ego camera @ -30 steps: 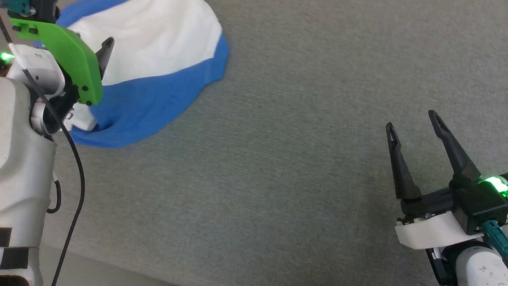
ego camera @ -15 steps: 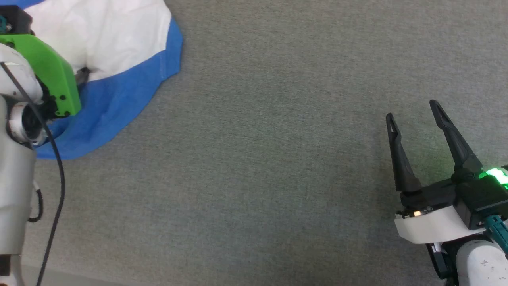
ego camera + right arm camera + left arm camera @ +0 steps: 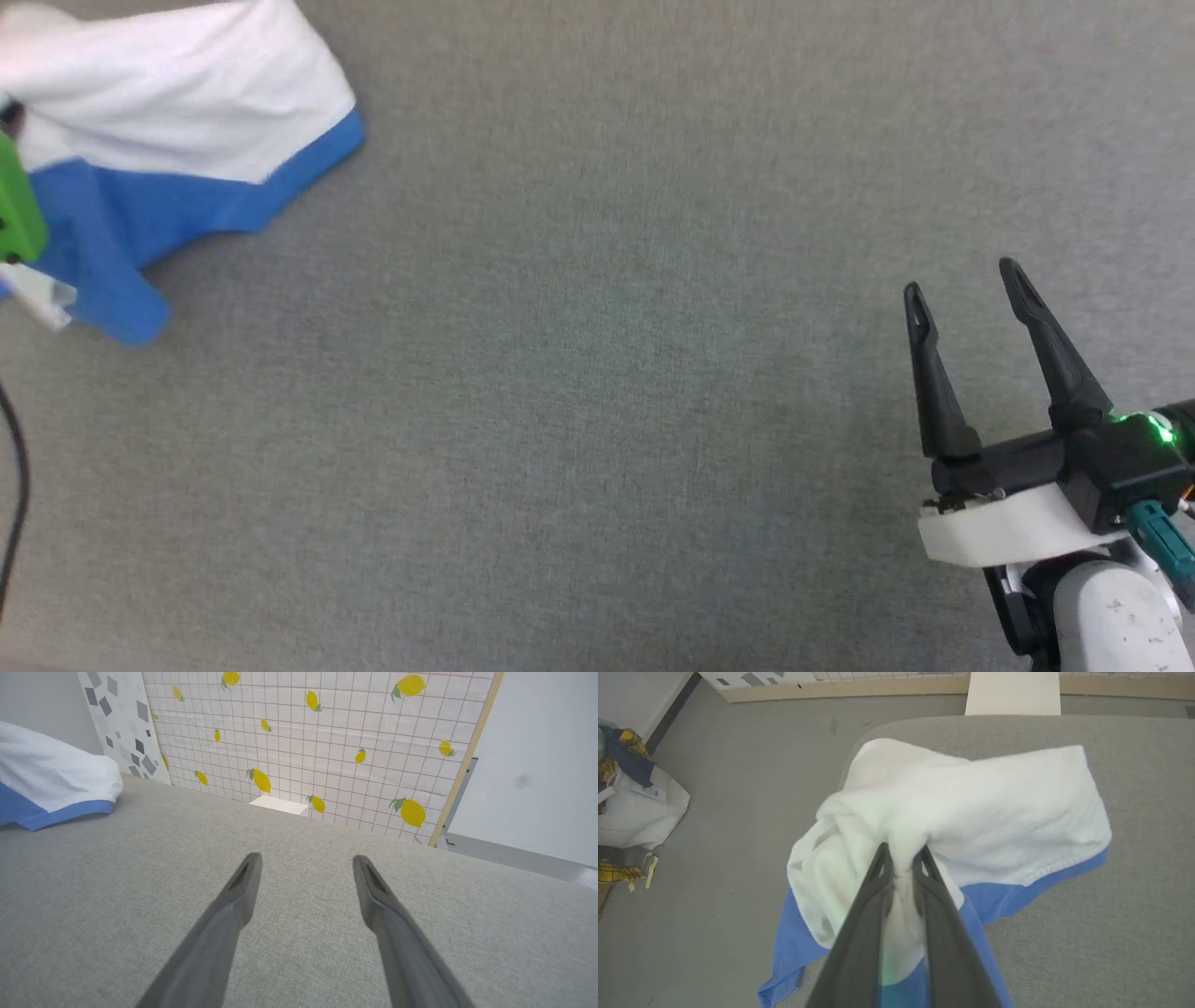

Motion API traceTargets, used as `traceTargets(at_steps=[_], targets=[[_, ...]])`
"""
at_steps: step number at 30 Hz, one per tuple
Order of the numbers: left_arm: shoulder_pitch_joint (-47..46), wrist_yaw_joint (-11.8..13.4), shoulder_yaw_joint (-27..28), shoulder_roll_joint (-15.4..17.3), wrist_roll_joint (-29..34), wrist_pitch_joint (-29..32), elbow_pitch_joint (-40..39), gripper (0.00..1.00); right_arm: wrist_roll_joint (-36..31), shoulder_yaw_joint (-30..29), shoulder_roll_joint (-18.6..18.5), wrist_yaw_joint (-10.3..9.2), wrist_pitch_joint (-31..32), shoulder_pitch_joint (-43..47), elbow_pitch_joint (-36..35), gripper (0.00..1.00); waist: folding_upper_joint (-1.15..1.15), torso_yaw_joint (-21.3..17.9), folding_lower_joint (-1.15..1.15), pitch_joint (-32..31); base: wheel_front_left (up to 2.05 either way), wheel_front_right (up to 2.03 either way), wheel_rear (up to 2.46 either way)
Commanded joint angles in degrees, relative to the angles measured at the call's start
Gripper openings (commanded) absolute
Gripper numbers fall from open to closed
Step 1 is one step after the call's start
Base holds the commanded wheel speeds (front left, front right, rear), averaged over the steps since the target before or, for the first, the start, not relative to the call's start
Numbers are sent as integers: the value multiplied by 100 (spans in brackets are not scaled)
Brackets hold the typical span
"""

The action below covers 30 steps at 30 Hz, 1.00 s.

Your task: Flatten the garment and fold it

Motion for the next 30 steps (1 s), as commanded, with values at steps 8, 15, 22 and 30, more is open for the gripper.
traceTargets(at_steps=[8, 15, 22, 30], targets=[[-546, -35, -23, 101, 108, -216, -550, 0, 402, -286, 14, -11, -201, 379, 304, 100, 0, -175, 0, -1371, 0, 0, 0], [-1135, 168, -59, -260, -68, 43, -1198, 0, 630, -438, 15, -11, -317, 738, 507, 100, 0, -345, 0, -2025, 0, 0, 0], [-1628, 455, -143, -903, -348, 217, -1766, 0, 698, -643, 15, -11, -350, 987, 547, 100, 0, -570, 0, -2427, 0, 0, 0], [-1941, 833, -484, -1986, -566, 112, -2211, 0, 714, -1012, 16, -11, -347, 1065, 527, 100, 0, -829, 0, -2629, 0, 0, 0]])
